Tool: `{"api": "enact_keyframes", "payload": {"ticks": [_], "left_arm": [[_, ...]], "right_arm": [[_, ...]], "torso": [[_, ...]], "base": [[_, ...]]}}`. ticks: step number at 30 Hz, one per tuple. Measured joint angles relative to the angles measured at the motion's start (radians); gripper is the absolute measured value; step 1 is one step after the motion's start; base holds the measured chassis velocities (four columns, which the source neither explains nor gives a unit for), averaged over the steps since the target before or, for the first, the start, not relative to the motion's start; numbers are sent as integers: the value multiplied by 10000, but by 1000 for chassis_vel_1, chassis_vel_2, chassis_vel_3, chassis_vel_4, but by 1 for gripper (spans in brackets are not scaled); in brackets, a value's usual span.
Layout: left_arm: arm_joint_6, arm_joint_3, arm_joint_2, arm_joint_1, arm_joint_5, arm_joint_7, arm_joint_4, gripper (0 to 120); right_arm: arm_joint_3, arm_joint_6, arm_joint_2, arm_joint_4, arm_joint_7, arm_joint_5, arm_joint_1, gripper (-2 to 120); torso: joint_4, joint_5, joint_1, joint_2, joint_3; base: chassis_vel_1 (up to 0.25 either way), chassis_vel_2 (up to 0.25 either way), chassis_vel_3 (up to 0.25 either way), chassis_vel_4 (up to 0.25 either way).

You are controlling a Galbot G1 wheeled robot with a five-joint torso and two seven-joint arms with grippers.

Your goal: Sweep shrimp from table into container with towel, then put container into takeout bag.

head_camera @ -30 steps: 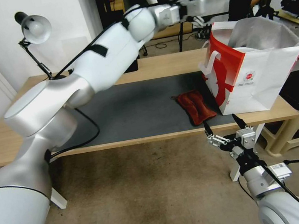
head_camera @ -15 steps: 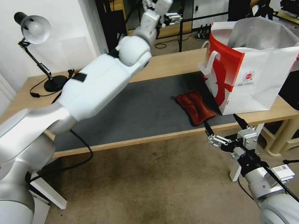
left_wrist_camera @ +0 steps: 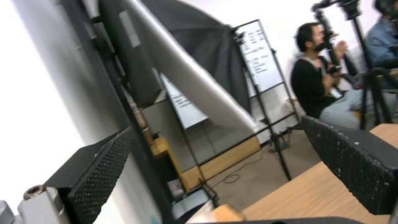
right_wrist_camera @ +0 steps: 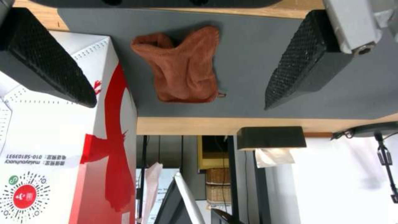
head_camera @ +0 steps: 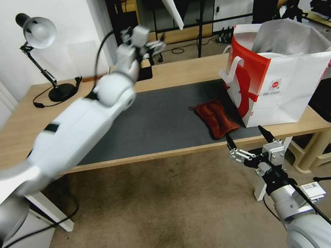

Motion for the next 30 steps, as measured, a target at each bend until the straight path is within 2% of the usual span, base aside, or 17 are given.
{"api": "enact_keyframes", "payload": {"ticks": [1,3,4,6,7,8,11,12,15,16,19,20,22,24,27,28,30], "left_arm": [[0,0,0,0,0,0,0,100],[6,-874,489,845,74,-9,-546,100],[6,-874,489,845,74,-9,-546,100],[48,-1579,787,1556,86,-6,-957,100],[81,-2038,955,2145,113,7,-1253,100],[81,-2038,955,2145,113,7,-1253,100],[174,-2770,1176,3207,171,14,-1868,100],[174,-2770,1176,3207,171,14,-1868,100],[246,-3442,1348,4232,268,-6,-2534,100],[246,-3442,1348,4232,268,-6,-2534,100],[290,-4291,1465,5498,526,-46,-3170,100],[290,-4291,1465,5498,526,-46,-3170,100],[243,-4856,1454,6329,762,-85,-3474,100],[217,-4946,1445,6477,816,-94,-3518,100],[-25,-5610,1263,7741,1387,-303,-3911,100],[-25,-5610,1263,7741,1387,-303,-3911,100],[-58,-6040,1090,8484,1601,-423,-4284,100]], "right_arm": [[0,0,0,0,0,0,0,100],[-20,-9,-1,-20,-3,-5,54,100],[-20,-9,-1,-20,-3,-5,54,100],[-44,-12,0,-40,-9,-22,61,100],[-64,-16,10,-54,-14,-37,66,100],[-64,-16,10,-54,-14,-37,66,100],[-110,-30,53,-110,-26,-100,114,100],[-110,-30,53,-110,-26,-100,114,100],[-177,-51,125,-153,-38,-165,172,100],[-177,-51,125,-153,-38,-165,172,100],[-209,-47,207,-178,-55,-204,187,100],[-209,-47,207,-178,-55,-204,187,100],[-212,-30,232,-183,-59,-209,176,100],[-210,-29,235,-183,-58,-209,174,100],[-203,23,272,-174,-57,-209,167,100],[-203,23,272,-174,-57,-209,167,100],[-203,19,320,-97,-26,-208,176,100]], "torso": [[0,0,0,0,0],[-1,5,0,1,0],[-1,5,0,1,0],[1,6,0,0,-1],[-1,6,-1,1,0],[-1,6,-1,1,0],[-3,10,0,1,0],[-3,10,0,1,0],[-6,10,0,1,-1],[-6,10,0,1,-1],[-3,9,-1,1,-1],[-3,9,-1,1,-1],[-3,7,0,1,-1],[-2,7,0,1,-1],[-2,6,-1,1,-1],[-2,6,-1,1,-1],[-5,8,0,1,-1]], "base": [[0,0,0,0],[0,0,0,0],[0,0,0,0],[0,0,0,0],[0,0,0,0],[0,0,0,0],[0,0,0,0],[0,0,0,0],[0,0,0,0],[0,0,0,0],[0,0,0,0],[0,0,0,0],[0,0,0,0],[0,0,0,0],[0,0,0,0],[0,0,0,0],[0,0,0,0]]}}
